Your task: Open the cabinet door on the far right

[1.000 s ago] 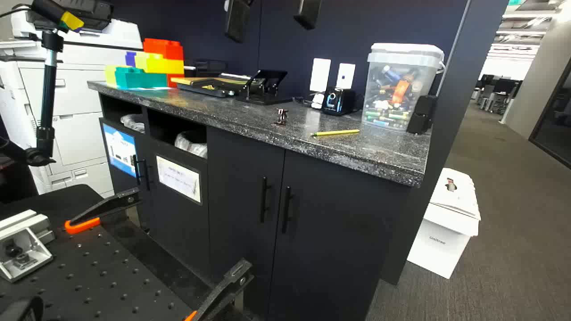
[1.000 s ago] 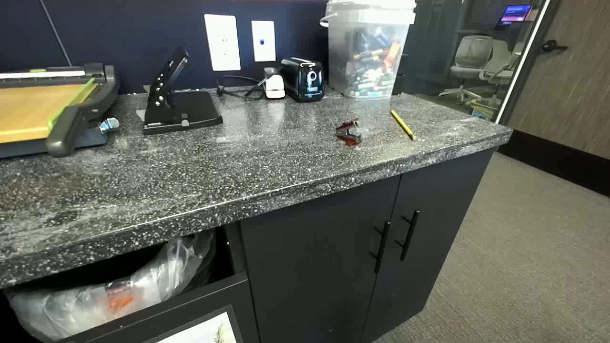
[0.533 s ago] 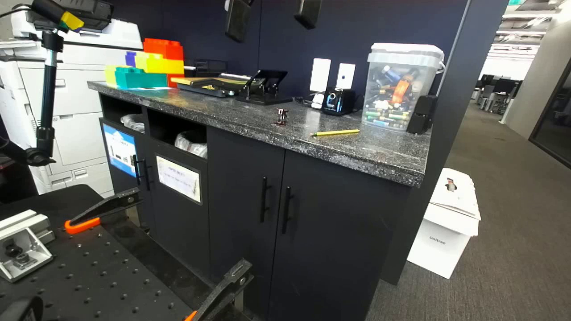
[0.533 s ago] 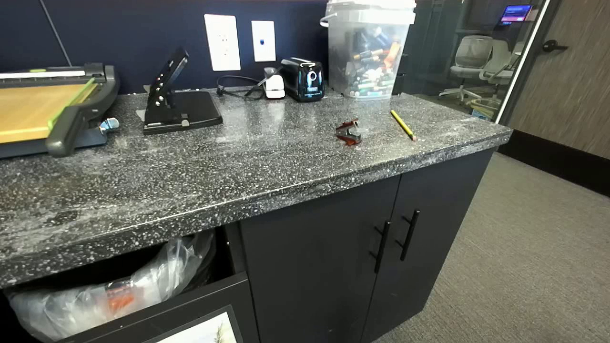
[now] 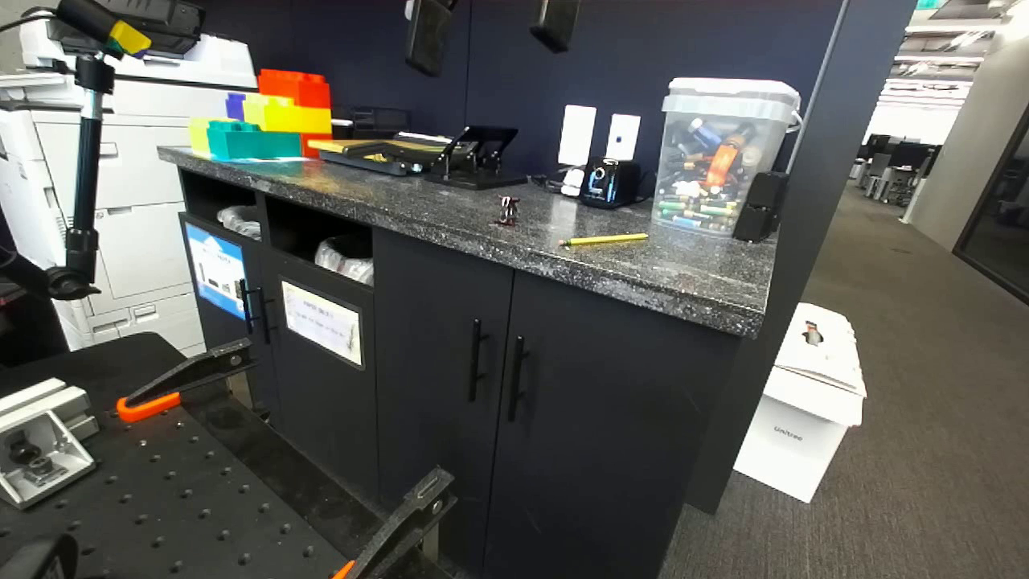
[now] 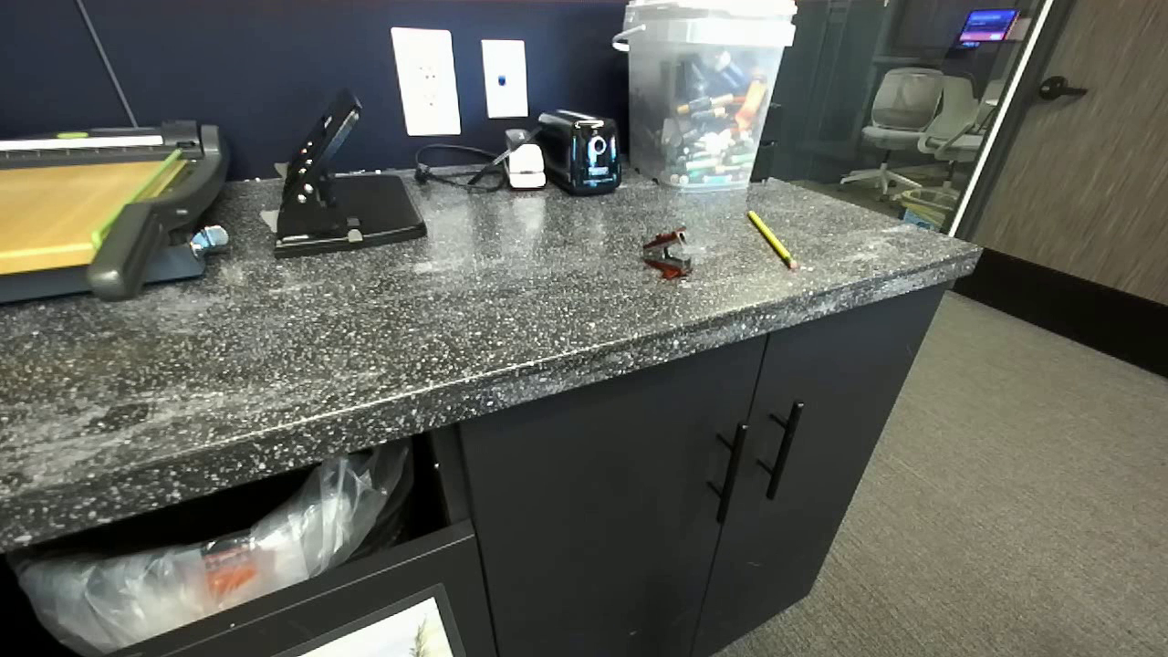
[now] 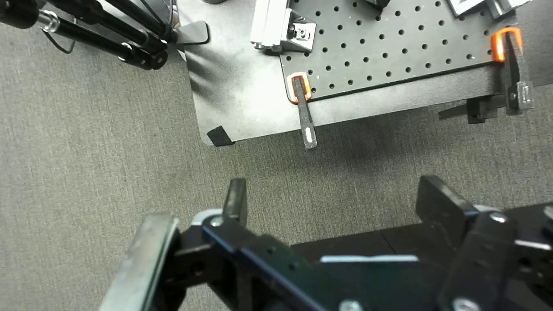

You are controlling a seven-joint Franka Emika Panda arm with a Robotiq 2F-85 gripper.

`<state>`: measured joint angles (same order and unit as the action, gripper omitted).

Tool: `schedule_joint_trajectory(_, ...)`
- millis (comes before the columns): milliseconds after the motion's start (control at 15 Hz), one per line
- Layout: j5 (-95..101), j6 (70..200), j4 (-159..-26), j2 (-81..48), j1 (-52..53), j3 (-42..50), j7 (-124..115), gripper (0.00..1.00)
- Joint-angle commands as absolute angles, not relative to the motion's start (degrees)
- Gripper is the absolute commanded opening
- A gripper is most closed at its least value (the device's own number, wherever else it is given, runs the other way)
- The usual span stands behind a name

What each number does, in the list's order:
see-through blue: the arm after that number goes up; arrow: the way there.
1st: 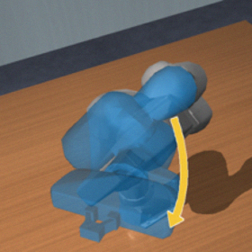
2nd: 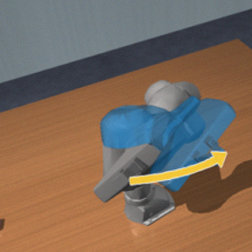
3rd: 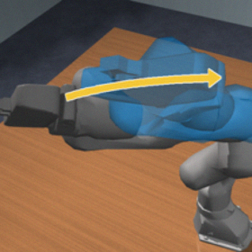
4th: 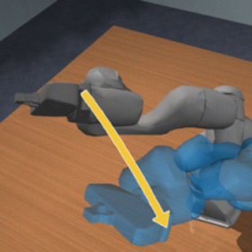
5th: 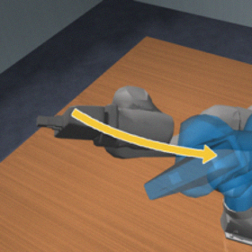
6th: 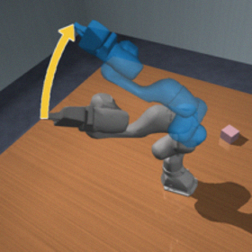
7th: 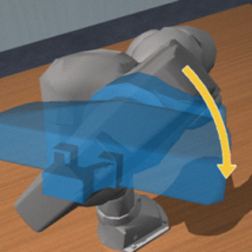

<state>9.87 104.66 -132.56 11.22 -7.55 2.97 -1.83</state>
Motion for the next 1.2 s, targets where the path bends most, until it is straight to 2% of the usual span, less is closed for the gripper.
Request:
schedule_joint_trajectory(0, 9.97, 104.56, -132.49, 11.21, -6.81, 3.66, -1.94, 1.00)
schedule_joint_trajectory(467, 9.97, 104.56, -132.49, 11.21, -6.81, 3.66, -1.94, 1.00)
schedule_joint_trajectory(933, 6.75, 115.21, -133.18, 2.59, -6.19, 3.67, -2.48, 1.00)
schedule_joint_trajectory(1133, 2.39, 124.90, -137.31, -0.11, -5.52, 3.24, -2.61, 1.00)
